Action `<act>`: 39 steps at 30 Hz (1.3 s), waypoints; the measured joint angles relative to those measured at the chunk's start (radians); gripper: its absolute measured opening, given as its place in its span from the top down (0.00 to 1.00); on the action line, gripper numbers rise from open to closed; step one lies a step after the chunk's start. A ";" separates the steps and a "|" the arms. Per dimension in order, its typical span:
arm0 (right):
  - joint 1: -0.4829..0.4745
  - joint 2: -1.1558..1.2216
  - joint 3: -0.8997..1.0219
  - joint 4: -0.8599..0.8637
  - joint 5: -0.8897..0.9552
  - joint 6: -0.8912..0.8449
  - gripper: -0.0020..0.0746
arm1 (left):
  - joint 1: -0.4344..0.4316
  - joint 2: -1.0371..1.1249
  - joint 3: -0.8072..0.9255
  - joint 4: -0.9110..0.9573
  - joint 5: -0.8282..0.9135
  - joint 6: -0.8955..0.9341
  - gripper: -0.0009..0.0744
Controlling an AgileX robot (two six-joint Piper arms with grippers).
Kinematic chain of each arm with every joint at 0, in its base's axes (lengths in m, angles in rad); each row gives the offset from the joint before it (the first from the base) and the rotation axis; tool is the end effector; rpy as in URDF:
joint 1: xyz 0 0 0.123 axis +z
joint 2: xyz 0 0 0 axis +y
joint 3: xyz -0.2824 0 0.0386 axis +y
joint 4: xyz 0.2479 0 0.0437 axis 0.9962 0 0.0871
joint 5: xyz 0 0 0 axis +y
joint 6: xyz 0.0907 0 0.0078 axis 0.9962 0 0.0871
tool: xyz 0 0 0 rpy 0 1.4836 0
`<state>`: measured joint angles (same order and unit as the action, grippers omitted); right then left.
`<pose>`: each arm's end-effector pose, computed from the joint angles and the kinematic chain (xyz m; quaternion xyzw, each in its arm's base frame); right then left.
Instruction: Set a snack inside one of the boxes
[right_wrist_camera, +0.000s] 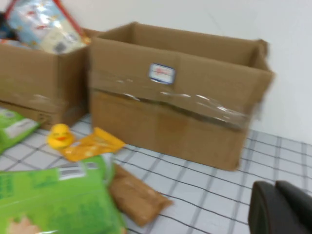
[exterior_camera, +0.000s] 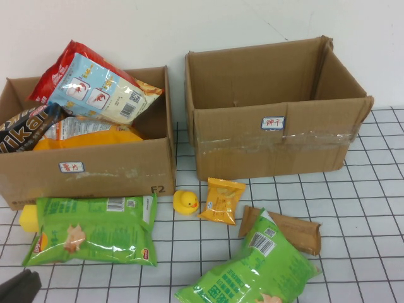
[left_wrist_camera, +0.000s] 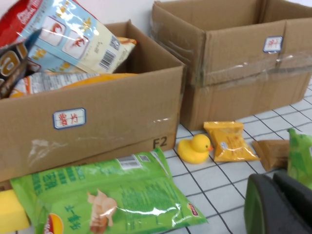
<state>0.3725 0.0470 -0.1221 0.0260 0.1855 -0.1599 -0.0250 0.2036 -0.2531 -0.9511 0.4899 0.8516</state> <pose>0.0507 0.0203 0.2348 -0.1809 0.6920 0.0847 0.6937 0.0587 -0.0364 0.2600 0.1210 0.7487 -0.1692 0.6294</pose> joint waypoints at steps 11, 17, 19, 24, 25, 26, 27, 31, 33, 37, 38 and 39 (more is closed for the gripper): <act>-0.424 -0.056 0.122 0.012 0.024 0.052 0.97 | 0.000 0.000 0.000 0.002 0.055 0.002 0.99; -0.445 -0.056 0.150 -0.064 0.144 0.150 0.97 | 0.000 0.000 0.000 0.004 0.065 0.002 0.99; -0.445 -0.056 0.148 -0.090 0.159 0.160 0.97 | 0.000 0.000 0.000 0.004 0.065 0.002 0.99; -0.445 -0.056 0.148 -0.119 0.159 0.160 0.97 | 0.000 0.000 0.000 0.004 0.065 0.002 0.99; -0.445 -0.056 0.148 -0.119 0.161 0.160 0.97 | 0.000 0.000 0.000 0.004 0.065 0.002 0.99; -0.445 -0.056 0.148 -0.119 0.161 0.160 0.97 | 0.000 0.000 0.000 0.004 0.065 0.002 0.99; -0.445 -0.056 0.148 -0.121 0.161 0.160 0.97 | 0.000 0.000 0.000 0.004 0.065 0.002 0.99; -0.445 -0.056 0.148 -0.123 0.161 0.160 0.97 | 0.000 0.000 0.000 0.004 0.065 0.002 0.99; -0.445 -0.056 0.148 -0.123 0.161 0.160 0.97 | 0.000 0.000 0.000 0.004 0.065 0.002 0.99; -0.445 -0.056 0.148 -0.123 0.161 0.160 0.97 | 0.000 0.000 0.000 0.004 0.065 0.002 0.99; -0.445 -0.056 0.148 -0.123 0.161 0.160 0.97 | 0.000 0.000 0.000 0.004 0.067 0.002 0.99; -0.445 -0.056 0.148 -0.123 0.161 0.160 0.97 | 0.000 0.000 0.000 0.004 0.069 0.002 0.99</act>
<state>-0.0724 -0.0086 0.0260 -0.0972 0.3461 0.0000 -0.0250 0.2036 -0.2531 -0.9470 0.5589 0.8534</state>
